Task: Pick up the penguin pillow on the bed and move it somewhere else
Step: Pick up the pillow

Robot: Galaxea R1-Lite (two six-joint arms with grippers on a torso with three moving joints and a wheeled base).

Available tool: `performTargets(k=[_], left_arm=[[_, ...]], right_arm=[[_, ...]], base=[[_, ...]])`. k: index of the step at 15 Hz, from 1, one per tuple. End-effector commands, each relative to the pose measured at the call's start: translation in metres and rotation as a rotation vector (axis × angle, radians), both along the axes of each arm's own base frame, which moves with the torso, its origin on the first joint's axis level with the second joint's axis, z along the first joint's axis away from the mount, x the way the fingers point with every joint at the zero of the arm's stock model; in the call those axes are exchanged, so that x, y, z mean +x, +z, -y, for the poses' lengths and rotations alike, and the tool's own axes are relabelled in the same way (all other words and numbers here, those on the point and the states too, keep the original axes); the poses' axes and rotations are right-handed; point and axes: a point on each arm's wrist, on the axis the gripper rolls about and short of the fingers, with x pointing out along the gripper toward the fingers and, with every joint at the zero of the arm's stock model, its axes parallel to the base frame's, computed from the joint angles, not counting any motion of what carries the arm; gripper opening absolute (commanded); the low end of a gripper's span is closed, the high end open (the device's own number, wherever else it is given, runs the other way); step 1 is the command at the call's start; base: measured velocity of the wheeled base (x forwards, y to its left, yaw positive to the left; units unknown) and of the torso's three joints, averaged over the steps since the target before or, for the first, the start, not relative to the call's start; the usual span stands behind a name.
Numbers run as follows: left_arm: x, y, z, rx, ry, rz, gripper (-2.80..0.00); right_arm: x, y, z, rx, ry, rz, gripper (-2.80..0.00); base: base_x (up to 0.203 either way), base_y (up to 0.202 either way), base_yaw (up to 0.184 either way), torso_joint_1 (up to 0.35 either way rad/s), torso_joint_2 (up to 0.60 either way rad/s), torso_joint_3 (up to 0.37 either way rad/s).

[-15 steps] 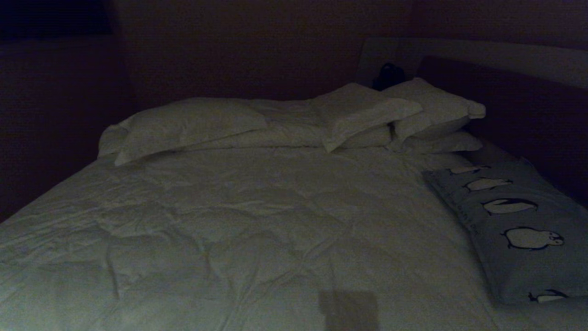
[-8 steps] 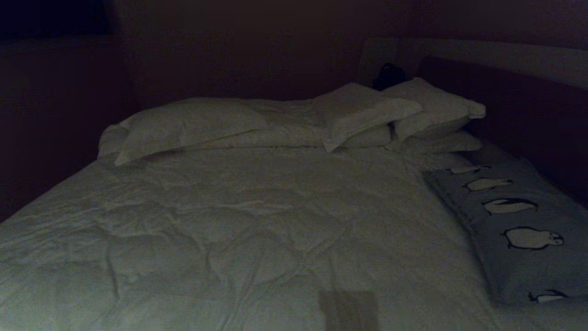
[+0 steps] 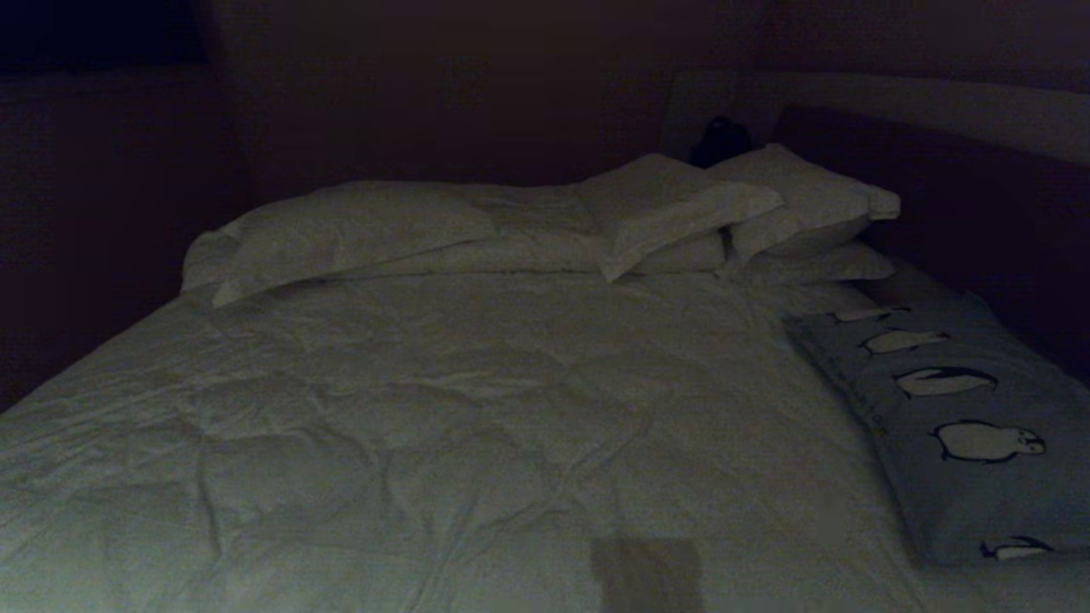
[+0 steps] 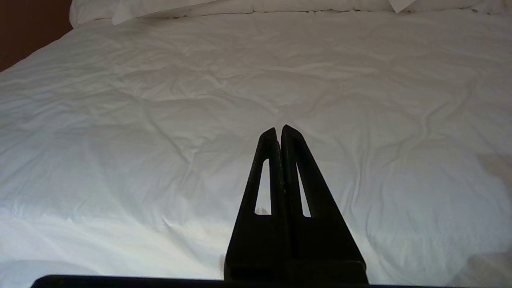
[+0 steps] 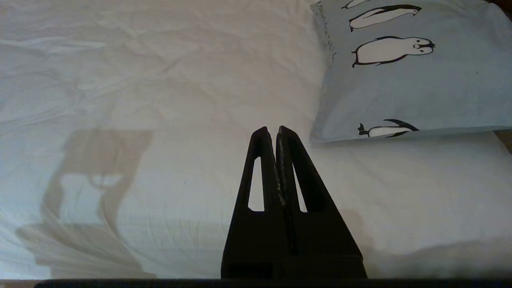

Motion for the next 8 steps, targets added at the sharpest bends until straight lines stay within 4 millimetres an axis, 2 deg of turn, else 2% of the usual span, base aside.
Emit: performTargets(k=[1, 8], left_arm=[[0.0, 0.0, 0.0, 0.0, 0.001, 0.0, -2.8], [0.0, 0.0, 0.0, 0.0, 0.001, 0.0, -2.8]], right_arm=[[-0.0001, 0.0, 0.0, 0.001, -0.001, 0.0, -2.8], [-0.0001, 0.0, 0.0, 0.001, 0.0, 0.0, -2.8]], base=[[0.0, 0.0, 0.0, 0.0, 0.0, 0.0], [0.0, 0.0, 0.0, 0.0, 0.0, 0.0]])
